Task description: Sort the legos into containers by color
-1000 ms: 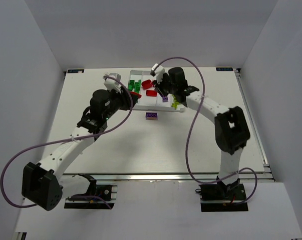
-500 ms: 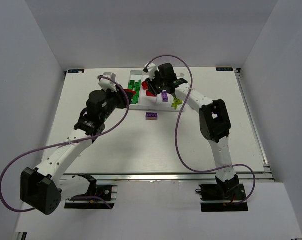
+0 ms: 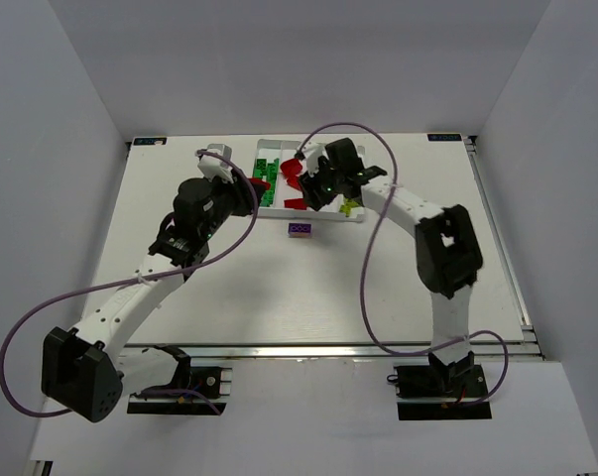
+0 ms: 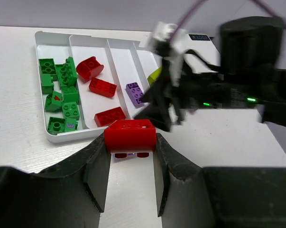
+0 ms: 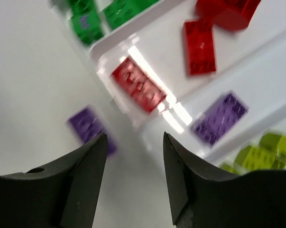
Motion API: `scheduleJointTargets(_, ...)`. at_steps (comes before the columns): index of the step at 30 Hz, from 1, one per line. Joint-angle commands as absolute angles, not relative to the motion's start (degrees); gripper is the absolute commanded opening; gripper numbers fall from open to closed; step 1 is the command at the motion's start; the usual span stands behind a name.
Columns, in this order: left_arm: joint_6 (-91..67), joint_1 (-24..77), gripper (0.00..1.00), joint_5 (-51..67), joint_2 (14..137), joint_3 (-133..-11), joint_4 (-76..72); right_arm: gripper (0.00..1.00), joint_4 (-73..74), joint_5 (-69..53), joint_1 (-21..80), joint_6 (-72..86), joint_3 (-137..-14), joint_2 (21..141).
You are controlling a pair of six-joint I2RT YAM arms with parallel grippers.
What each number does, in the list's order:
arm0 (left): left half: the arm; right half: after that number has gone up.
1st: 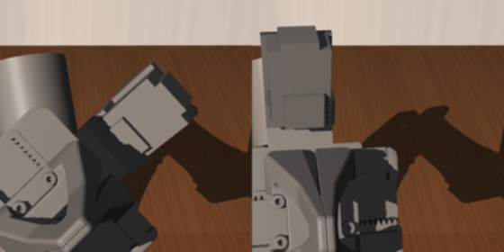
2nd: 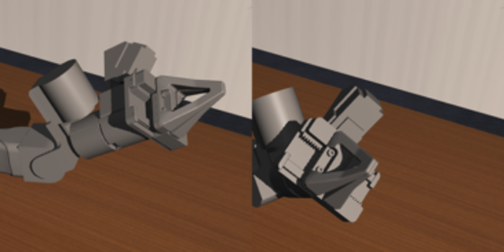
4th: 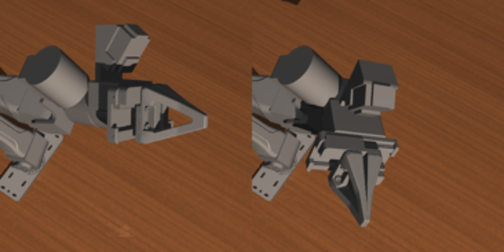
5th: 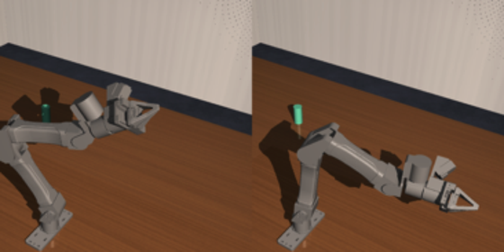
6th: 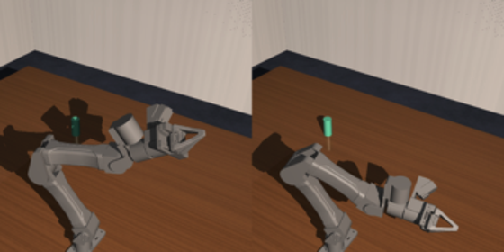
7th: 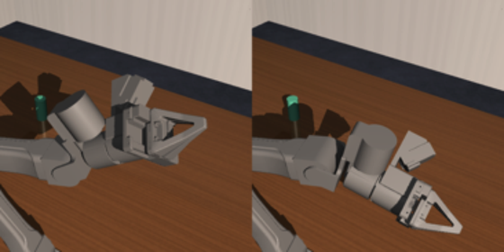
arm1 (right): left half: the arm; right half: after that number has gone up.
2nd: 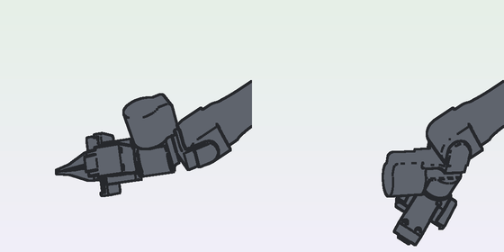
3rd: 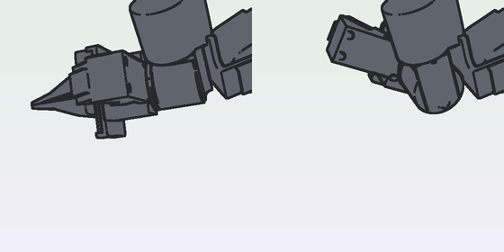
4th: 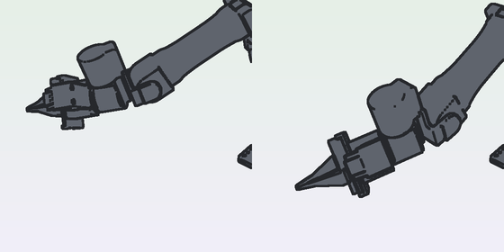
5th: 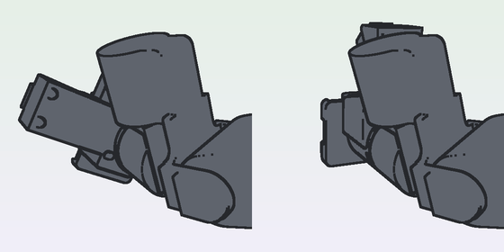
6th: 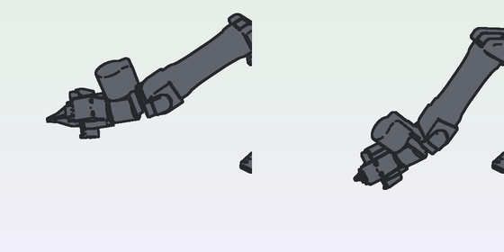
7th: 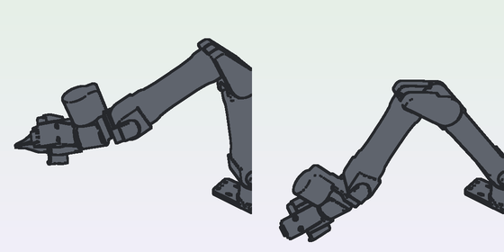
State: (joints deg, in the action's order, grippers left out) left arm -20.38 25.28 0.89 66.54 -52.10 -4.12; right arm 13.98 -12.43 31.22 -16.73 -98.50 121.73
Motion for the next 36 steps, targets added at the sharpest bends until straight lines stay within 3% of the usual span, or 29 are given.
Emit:
scheduleJointTargets(1, -19.7, 25.0, 0.00, 3.8, 66.7, -51.8, -4.7, 0.56, 13.6, -20.5, 30.5, -14.2, -89.8, 103.1)
scheduleJointTargets(3, -19.3, 25.0, 0.00, 6.0, 68.1, -51.9, -5.3, 0.56, 9.5, -27.0, 29.4, -9.9, -82.3, 91.0)
scheduleJointTargets(6, -19.2, 25.0, 0.00, 8.7, 71.5, -52.4, -5.8, 0.45, 4.9, -28.7, 29.3, -6.6, -69.5, 77.5)
scheduleJointTargets(7, -18.7, 25.0, 0.00, 10.3, 72.7, -53.1, -5.9, 0.15, 4.9, -27.9, 29.2, -4.2, -66.0, 75.1)
scheduleJointTargets(8, -18.6, 25.0, 0.00, 10.9, 74.2, -53.7, -5.8, 0.00, 5.0, -27.3, 28.9, -2.6, -64.4, 72.6)
scheduleJointTargets(14, -17.9, 25.1, 0.00, 8.9, 88.5, -63.8, -1.1, 0.00, 0.6, -32.0, 23.2, -5.4, -53.6, 57.9)
scheduleJointTargets(24, -16.1, 25.1, 0.01, 0.0, 110.1, -87.3, 8.5, 0.00, -1.0, -32.6, 22.3, -8.5, -51.4, 55.5)
scheduleJointTargets(35, -16.7, 25.2, 0.46, -4.5, 119.7, -97.1, 12.7, 0.00, -1.4, -30.6, 22.3, -10.6, -50.8, 56.0)
scheduleJointTargets(36, -17.0, 25.2, 0.55, -4.4, 119.8, -97.1, 12.6, 0.00, -1.4, -30.5, 22.3, -10.7, -50.8, 56.2)
